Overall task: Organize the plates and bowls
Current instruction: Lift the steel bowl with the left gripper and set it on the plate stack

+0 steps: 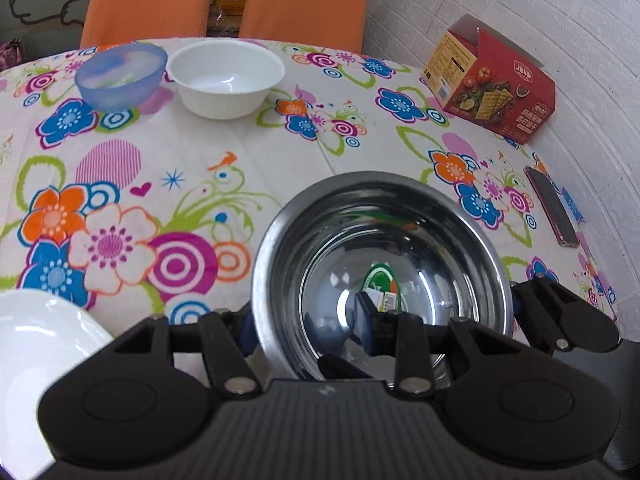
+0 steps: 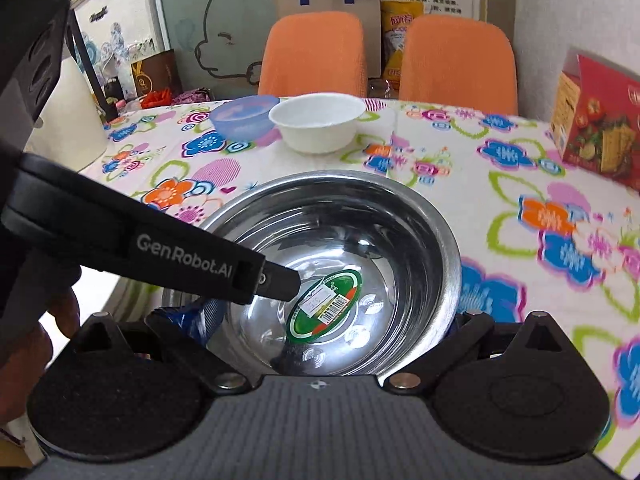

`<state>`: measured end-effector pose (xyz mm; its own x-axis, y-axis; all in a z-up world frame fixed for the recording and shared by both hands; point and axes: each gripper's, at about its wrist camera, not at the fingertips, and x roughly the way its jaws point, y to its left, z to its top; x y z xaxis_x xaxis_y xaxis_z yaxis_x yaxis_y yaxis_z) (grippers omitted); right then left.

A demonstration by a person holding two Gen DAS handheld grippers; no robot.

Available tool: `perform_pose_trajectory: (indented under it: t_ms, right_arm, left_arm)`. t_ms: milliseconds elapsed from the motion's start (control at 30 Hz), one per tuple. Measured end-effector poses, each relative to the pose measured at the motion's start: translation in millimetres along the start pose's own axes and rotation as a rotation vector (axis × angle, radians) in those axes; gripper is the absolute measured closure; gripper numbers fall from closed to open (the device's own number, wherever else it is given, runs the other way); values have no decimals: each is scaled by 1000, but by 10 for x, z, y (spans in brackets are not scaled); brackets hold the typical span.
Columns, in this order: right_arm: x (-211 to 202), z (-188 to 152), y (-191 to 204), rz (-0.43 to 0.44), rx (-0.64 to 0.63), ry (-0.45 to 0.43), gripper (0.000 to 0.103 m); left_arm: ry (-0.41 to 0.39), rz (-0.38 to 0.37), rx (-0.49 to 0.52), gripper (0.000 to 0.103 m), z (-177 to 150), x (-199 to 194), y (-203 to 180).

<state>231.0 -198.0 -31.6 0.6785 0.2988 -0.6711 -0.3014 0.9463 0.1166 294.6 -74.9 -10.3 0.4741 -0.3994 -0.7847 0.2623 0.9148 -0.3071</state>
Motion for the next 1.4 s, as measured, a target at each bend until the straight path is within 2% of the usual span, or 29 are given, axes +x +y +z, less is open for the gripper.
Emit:
perform_pose_trajectory:
  t_ms: [267,367,633,767,900,1233,1333,1400]
  right_arm:
    - [-69,-257,29,37,159,5,15]
    - [-80,-270,68,28,150,6,16]
    - [-167,-340,86,-1,110,27,16]
    - [-251,-363,-12,-38,125,8,15]
    - [-162,-366,-174,-7,172,38,16]
    - [-77,-285,-255,41,208,14,16]
    - [-79,-273,-294,50,222,16,16]
    - [-146,-276,-341,15,236,-16,16]
  left_arm:
    - [-37,-17,65,68,-246,-116,-64]
    - [-44,1,82,67,-282,-114,-61]
    - [-63,-6,93,66,-345,-147,-98]
    - [-25,-70,82,65,-348,-108,-136]
    - [-2,-78,49,64,-330,-1,-145]
    - [-10,-45,72,64,-199,58,-156]
    - [-13,-47,71,56,-213,61,-154]
    - [-42,-36,67,45,-214,-4,-141]
